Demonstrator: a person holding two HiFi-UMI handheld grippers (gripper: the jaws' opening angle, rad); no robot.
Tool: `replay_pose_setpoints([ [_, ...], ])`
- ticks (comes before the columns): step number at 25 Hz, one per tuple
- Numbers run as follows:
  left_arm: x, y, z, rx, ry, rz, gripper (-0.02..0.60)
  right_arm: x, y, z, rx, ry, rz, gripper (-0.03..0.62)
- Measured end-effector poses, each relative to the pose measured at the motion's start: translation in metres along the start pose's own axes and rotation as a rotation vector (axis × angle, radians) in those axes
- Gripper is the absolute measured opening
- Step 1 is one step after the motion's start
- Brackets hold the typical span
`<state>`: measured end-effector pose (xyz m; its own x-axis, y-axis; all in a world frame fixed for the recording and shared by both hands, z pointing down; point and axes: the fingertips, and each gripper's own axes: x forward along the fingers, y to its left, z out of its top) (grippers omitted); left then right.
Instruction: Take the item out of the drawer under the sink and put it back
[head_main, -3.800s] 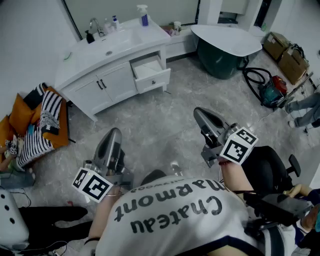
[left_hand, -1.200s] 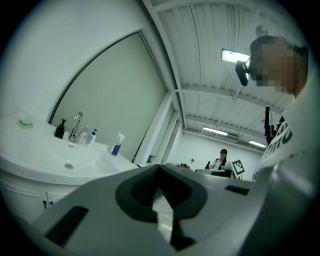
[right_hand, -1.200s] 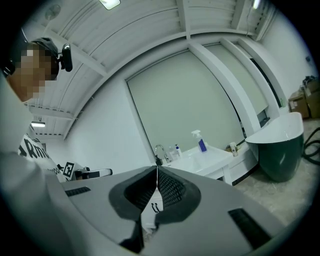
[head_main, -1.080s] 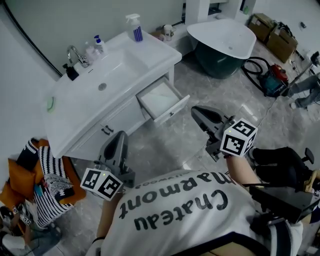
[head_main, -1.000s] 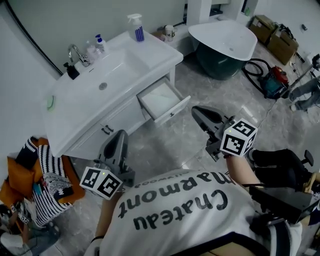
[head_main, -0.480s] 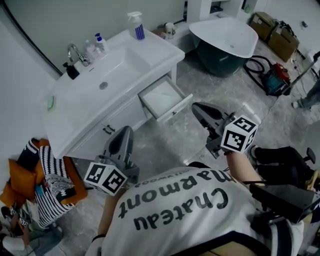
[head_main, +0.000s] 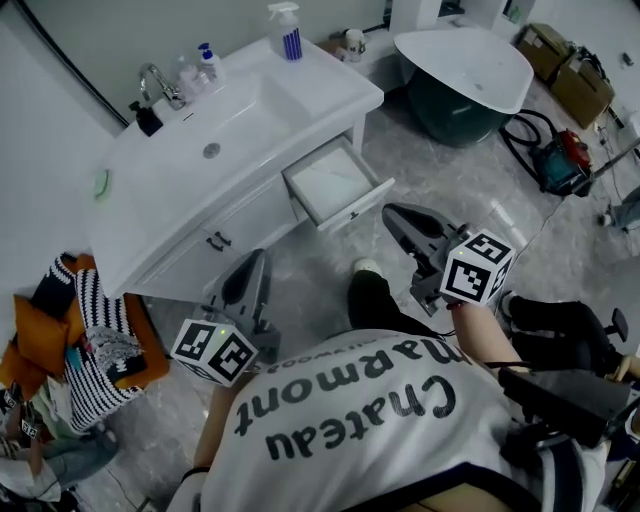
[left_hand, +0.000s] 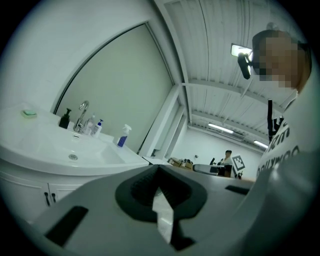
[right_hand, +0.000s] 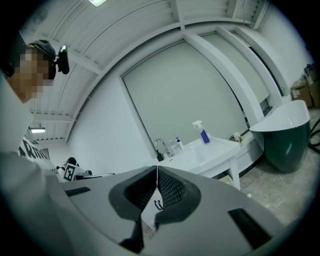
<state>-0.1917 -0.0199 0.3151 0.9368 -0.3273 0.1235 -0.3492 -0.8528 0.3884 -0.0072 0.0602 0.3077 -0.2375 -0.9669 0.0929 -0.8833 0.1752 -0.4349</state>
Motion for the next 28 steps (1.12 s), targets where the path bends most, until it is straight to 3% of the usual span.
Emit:
replay_pose_setpoints([
  [28, 0.103, 0.091, 0.058, -0.047, -0.095, 0.268, 0.006, 0.162, -0.115, 0.082, -0.030, 0.110, 0.234, 0.012],
])
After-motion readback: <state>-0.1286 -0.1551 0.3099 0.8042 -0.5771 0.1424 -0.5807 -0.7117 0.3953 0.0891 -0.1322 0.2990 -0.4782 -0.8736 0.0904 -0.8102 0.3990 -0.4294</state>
